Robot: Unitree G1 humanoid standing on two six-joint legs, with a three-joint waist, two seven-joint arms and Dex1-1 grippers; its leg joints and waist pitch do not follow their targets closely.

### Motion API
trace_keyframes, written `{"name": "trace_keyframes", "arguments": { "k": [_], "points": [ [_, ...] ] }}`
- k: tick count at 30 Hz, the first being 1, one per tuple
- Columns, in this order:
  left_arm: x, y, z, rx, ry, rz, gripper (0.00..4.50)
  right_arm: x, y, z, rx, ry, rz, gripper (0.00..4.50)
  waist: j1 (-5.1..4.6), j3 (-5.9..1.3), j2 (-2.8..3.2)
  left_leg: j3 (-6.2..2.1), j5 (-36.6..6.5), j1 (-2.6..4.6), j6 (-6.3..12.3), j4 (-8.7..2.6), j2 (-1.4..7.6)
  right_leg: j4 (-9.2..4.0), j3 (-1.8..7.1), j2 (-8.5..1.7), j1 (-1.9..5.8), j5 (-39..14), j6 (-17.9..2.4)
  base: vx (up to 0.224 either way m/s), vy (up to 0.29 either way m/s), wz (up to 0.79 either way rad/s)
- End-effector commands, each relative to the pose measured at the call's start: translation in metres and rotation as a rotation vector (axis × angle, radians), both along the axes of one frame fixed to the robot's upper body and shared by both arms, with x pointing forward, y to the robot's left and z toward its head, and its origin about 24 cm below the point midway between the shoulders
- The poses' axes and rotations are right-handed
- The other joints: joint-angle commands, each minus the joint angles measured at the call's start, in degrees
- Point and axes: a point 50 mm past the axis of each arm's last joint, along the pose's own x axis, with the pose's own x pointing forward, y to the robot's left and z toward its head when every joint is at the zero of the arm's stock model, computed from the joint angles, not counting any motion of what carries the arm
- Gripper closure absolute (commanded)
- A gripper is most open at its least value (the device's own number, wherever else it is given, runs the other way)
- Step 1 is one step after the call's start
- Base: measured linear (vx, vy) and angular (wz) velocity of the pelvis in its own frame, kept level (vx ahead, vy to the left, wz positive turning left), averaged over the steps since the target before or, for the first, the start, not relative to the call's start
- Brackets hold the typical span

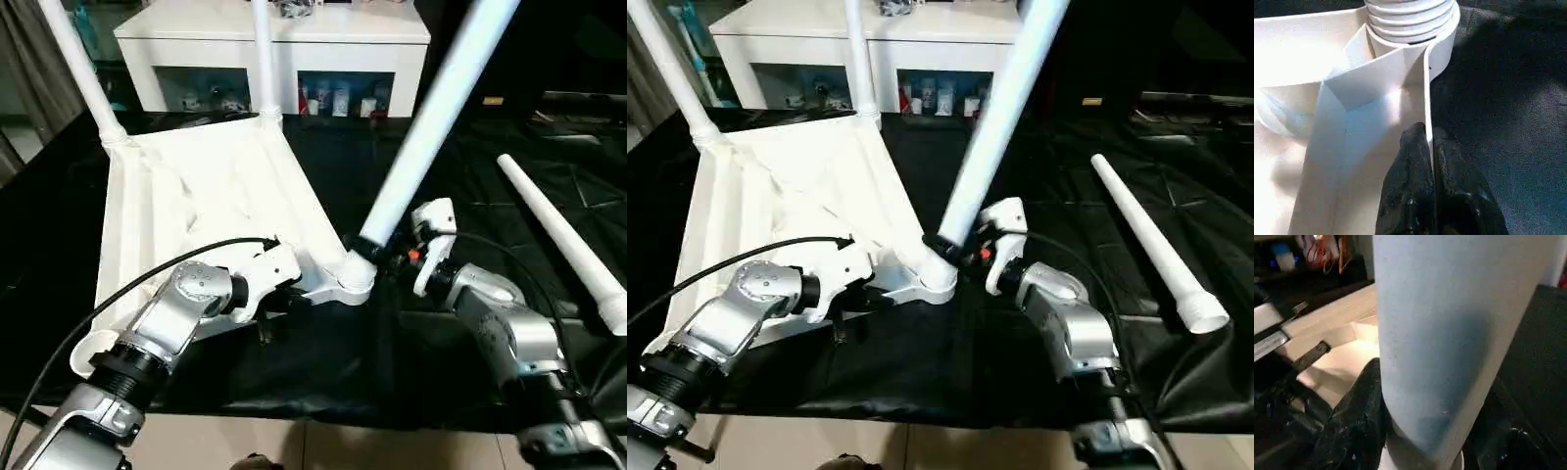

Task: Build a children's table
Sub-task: Insert table leg to table base, then rotate leg to tighten

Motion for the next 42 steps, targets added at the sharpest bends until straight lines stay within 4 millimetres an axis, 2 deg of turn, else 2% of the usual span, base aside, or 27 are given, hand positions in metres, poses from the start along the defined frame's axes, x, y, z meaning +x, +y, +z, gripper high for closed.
{"name": "trace_keyframes", "arguments": {
  "k": [1, 3, 7, 10, 11, 14, 18, 20, 22, 25, 29, 32, 33, 36, 38, 40, 41, 42],
  "points": [
    [0.007, -0.003, 0.012, -0.047, -0.064, 0.0, 4.5, -0.007, -0.008, -0.032, -0.138, 0.136, -0.015, 2.66, -0.48, -3.28, -0.94, -2.67, -20.48, 2.08, -2.56, -6.13, 4.6, -4.53, 2.19, -3.13, 0.69, -19.0, -9.46, 0.0, 0.0, 0.0],
    [0.006, -0.002, 0.012, -0.04, -0.065, -0.004, 4.5, -0.003, -0.002, -0.029, -0.157, 0.142, 0.025, 2.66, -0.72, -3.16, -1.12, -2.78, -22.2, 2.19, -2.88, -6.19, 4.62, -4.76, 2.15, -3.1, 0.51, -21.56, -9.24, 0.0, 0.0, 0.0],
    [0.006, -0.001, 0.012, -0.035, -0.065, -0.005, 4.5, 0.0, 0.002, -0.03, -0.162, 0.172, 0.053, 2.66, -0.78, -3.16, -1.2, -2.95, -23.15, 2.19, -3.28, -6.36, 4.72, -4.76, 2.19, -3.15, 0.45, -22.25, -8.88, 0.0, 0.0, 0.0],
    [0.005, 0.0, 0.011, -0.033, -0.062, -0.005, 4.5, 0.002, 0.003, -0.032, -0.164, 0.183, 0.043, 2.66, -0.85, -3.23, -1.26, -2.94, -23.29, 2.21, -3.57, -6.41, 4.74, -4.69, 2.24, -3.14, 0.39, -20.85, -8.95, 0.0, 0.0, 0.0],
    [0.004, 0.001, 0.011, -0.029, -0.061, -0.006, 4.5, 0.003, 0.002, -0.034, -0.165, 0.19, 0.031, 2.66, -0.87, -3.18, -1.46, -2.88, -23.66, 2.22, -3.6, -6.42, 4.72, -4.78, 2.26, -3.15, 0.35, -20.92, -8.92, 0.0, 0.0, 0.0],
    [0.003, 0.002, 0.01, -0.021, -0.057, -0.009, 4.5, 0.004, 0.0, -0.038, -0.159, 0.213, 0.012, 2.66, -0.95, -3.11, -1.54, -3.0, -24.42, 2.17, -3.71, -6.45, 4.72, -4.95, 2.24, -3.32, 0.32, -22.93, -8.7, 0.0, 0.0, 0.0],
    [0.002, 0.005, 0.009, -0.016, -0.048, -0.012, 4.5, 0.0, -0.004, -0.044, -0.17, 0.23, 0.022, 2.66, -1.05, -3.14, -1.65, -3.16, -26.51, 2.38, -4.79, -6.69, 4.78, -5.08, 2.22, -3.2, 0.11, -24.0, -7.75, 0.0, 0.0, 0.0],
    [0.002, 0.008, 0.009, -0.005, -0.045, -0.017, 4.5, -0.001, -0.005, -0.046, -0.181, 0.225, 0.025, 2.66, -0.96, -3.21, -1.39, -3.13, -26.45, 2.53, -4.94, -6.7, 4.78, -5.02, 2.26, -3.16, -0.03, -22.67, -7.96, 0.0, 0.0, 0.0],
    [0.002, 0.011, 0.008, 0.003, -0.044, -0.019, 4.5, -0.002, -0.005, -0.047, -0.189, 0.217, 0.029, 2.66, -1.02, -3.24, -1.52, -3.04, -26.39, 2.45, -4.94, -6.73, 4.76, -5.02, 2.28, -3.11, 0.04, -21.34, -8.23, 0.0, 0.0, 0.0],
    [0.003, 0.013, 0.008, 0.009, -0.045, -0.018, 4.5, -0.003, -0.005, -0.048, -0.189, 0.214, 0.034, 2.66, -0.98, -3.27, -1.38, -2.96, -25.75, 2.42, -4.62, -6.71, 4.71, -4.99, 2.3, -3.08, 0.16, -20.11, -8.71, 0.0, 0.0, 0.0],
    [0.004, 0.016, 0.008, 0.013, -0.04, -0.006, 4.5, -0.005, -0.006, -0.051, -0.18, 0.212, 0.022, 2.66, -0.94, -3.18, -1.27, -3.02, -26.4, 2.45, -4.58, -6.78, 4.7, -5.19, 2.32, -3.14, 0.2, -21.62, -8.64, 0.0, 0.0, 0.0],
    [0.005, 0.017, 0.008, 0.014, -0.039, 0.002, 4.5, -0.006, -0.006, -0.053, -0.173, 0.212, 0.003, 2.66, -0.97, -3.03, -1.35, -3.13, -28.2, 2.69, -4.93, -6.91, 4.71, -5.6, 2.34, -3.2, 0.05, -24.67, -7.99, 0.0, 0.0, 0.0],
    [0.005, 0.016, 0.007, 0.008, -0.036, 0.01, 4.5, -0.005, -0.006, -0.054, -0.171, 0.211, -0.029, 2.66, -1.0, -2.91, -1.22, -3.12, -29.23, 2.94, -5.23, -6.97, 4.7, -5.87, 2.4, -3.14, -0.22, -25.71, -7.75, 0.0, 0.0, 0.0],
    [0.009, 0.013, 0.006, -0.018, -0.028, 0.055, 4.5, 0.0, -0.005, -0.058, -0.16, 0.204, -0.143, 2.66, -1.37, -2.68, -1.19, -3.55, -31.99, 2.96, -6.06, -7.18, 4.58, -6.16, 2.23, -3.26, -0.24, -30.1, -6.65, 0.0, 0.0, 0.0],
    [0.01, 0.012, 0.006, -0.022, -0.027, 0.063, 4.5, 0.001, -0.004, -0.058, -0.157, 0.202, -0.16, 2.66, -1.49, -2.65, -1.22, -3.72, -32.9, 3.02, -6.26, -7.22, 4.61, -6.28, 2.15, -3.28, -0.3, -31.77, -6.01, 0.0, 0.0, 0.0],
    [0.017, 0.009, 0.004, -0.022, -0.026, 0.135, 4.5, 0.009, -0.003, -0.059, -0.159, 0.196, -0.264, 2.66, -1.94, -2.43, -0.82, -3.86, -35.51, 3.4, -6.88, -7.22, 4.46, -6.64, 2.03, -3.09, -0.85, -34.02, -5.5, 0.0, 0.0, 0.0],
    [0.025, 0.004, 0.002, -0.015, -0.026, 0.206, 4.5, 0.015, -0.002, -0.06, -0.158, 0.196, -0.357, 2.66, -2.41, -2.4, -0.89, -3.8, -37.27, 3.85, -7.36, -6.98, 4.24, -6.97, 1.72, -2.96, -1.26, -36.09, -5.16, 0.0, 0.0, 0.0],
    [0.029, 0.001, 0.0, -0.009, -0.023, 0.252, 4.5, 0.019, -0.001, -0.061, -0.16, 0.192, -0.405, 2.66, -2.56, -2.38, -0.91, -3.97, -38.04, 3.99, -7.46, -6.97, 4.2, -7.19, 1.53, -2.95, -1.21, -36.95, -4.87, -0.051, 0.011, -0.02]
  ]
}}
